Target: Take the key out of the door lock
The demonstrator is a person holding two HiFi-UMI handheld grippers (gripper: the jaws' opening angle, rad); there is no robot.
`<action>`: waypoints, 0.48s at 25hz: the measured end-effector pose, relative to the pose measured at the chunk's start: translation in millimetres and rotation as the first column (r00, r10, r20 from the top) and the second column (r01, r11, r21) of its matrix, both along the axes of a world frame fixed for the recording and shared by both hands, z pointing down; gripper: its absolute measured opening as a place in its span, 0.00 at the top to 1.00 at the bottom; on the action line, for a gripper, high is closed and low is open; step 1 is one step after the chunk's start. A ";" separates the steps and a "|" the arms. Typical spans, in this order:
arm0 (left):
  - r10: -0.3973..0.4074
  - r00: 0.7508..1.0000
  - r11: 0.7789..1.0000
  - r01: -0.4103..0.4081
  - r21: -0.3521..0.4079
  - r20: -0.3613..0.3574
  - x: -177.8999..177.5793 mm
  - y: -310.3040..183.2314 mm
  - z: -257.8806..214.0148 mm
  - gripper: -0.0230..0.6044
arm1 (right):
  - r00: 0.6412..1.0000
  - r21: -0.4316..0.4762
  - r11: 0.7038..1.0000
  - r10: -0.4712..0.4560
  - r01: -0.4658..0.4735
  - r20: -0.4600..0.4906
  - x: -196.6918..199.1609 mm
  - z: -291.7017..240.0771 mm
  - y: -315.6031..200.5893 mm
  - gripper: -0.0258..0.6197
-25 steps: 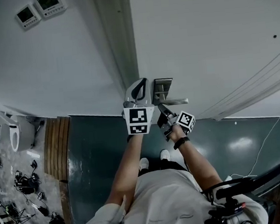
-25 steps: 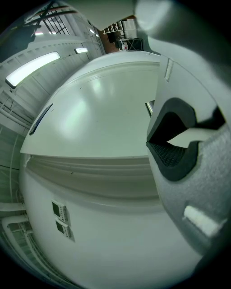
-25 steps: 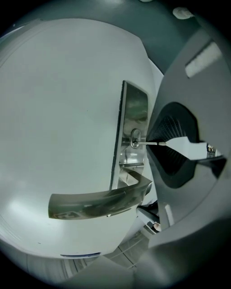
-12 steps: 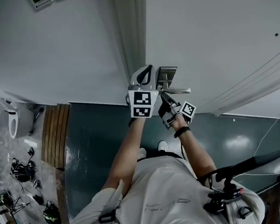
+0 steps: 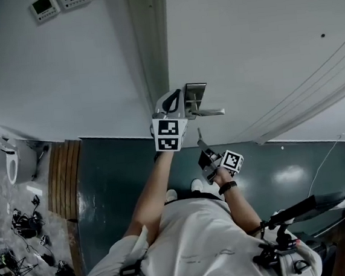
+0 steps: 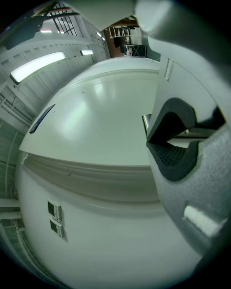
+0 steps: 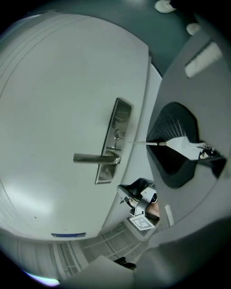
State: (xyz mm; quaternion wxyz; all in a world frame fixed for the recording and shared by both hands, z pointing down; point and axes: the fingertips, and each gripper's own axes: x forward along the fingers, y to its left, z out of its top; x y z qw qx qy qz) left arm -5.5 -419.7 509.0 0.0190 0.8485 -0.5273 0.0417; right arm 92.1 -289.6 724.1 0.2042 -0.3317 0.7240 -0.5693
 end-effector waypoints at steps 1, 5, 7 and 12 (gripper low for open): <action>0.008 1.000 1.000 -0.008 -0.006 -0.008 1.3 5.3 3.1 0.96 | 0.999 0.049 0.999 0.011 -0.009 -0.044 4.2 -13.4 -1.7 0.92; 0.046 0.998 0.999 -0.047 -0.023 -0.038 2.5 30.5 8.7 0.96 | 0.940 0.252 0.968 0.076 0.011 -0.332 14.8 -69.4 -8.2 0.92; 0.060 0.997 0.998 -0.062 -0.022 -0.051 0.1 44.6 7.1 0.96 | 0.878 0.347 0.937 0.136 0.036 -0.460 16.3 -101.6 -6.9 0.92; 0.095 0.989 0.995 -0.096 -0.001 -0.114 -11.1 78.8 -7.4 0.96 | 0.744 0.513 0.857 0.315 0.044 -0.590 8.8 -172.9 9.5 0.92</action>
